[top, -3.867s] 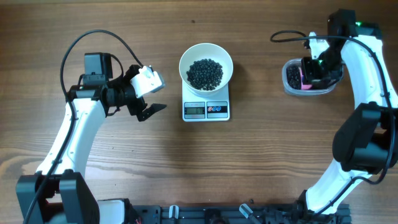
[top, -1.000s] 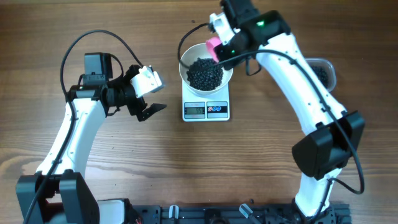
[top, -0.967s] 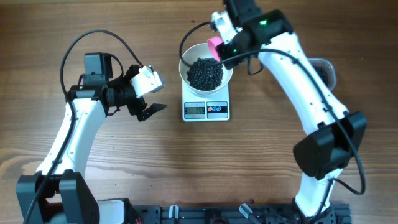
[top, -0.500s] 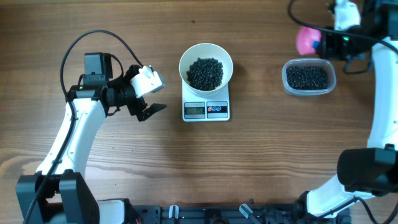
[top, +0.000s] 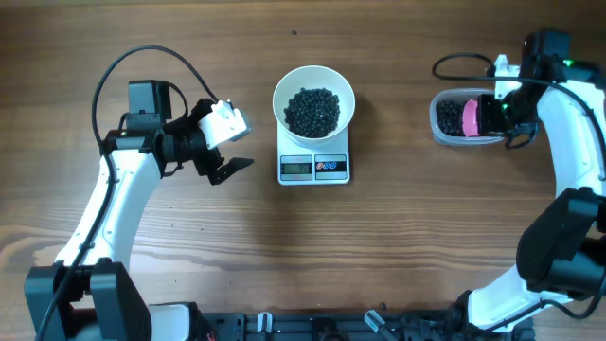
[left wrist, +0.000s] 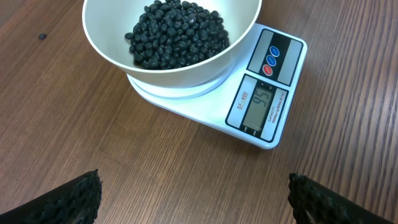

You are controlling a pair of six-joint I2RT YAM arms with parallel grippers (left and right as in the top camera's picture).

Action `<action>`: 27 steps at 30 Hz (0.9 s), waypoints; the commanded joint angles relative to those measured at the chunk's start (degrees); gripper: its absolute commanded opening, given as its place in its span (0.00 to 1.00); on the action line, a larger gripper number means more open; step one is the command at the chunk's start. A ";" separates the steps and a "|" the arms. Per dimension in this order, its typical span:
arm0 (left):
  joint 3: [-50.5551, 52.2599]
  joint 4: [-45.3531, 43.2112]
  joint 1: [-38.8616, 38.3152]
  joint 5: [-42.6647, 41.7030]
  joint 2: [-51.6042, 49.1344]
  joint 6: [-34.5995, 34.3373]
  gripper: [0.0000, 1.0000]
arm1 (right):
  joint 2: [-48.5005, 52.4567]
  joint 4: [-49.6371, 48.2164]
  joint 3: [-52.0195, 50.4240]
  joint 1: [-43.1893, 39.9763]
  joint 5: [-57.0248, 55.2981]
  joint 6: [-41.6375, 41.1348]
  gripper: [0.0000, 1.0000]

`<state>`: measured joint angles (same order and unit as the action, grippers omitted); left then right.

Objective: Scoop item into bowl and weigh 150g on scale
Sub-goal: 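Move the right gripper back and dip the scoop into the tub, then carry the scoop to the bowl and pour beans in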

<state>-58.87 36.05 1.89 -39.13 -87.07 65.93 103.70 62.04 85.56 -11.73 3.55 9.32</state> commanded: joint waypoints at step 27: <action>0.15 0.00 0.31 -1.29 -0.33 1.14 1.00 | 3.37 4.28 -1.27 -16.33 33.16 4.20 0.04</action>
<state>-58.87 36.03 1.89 -39.13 -87.07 65.93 105.93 66.04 84.73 -24.58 29.43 11.03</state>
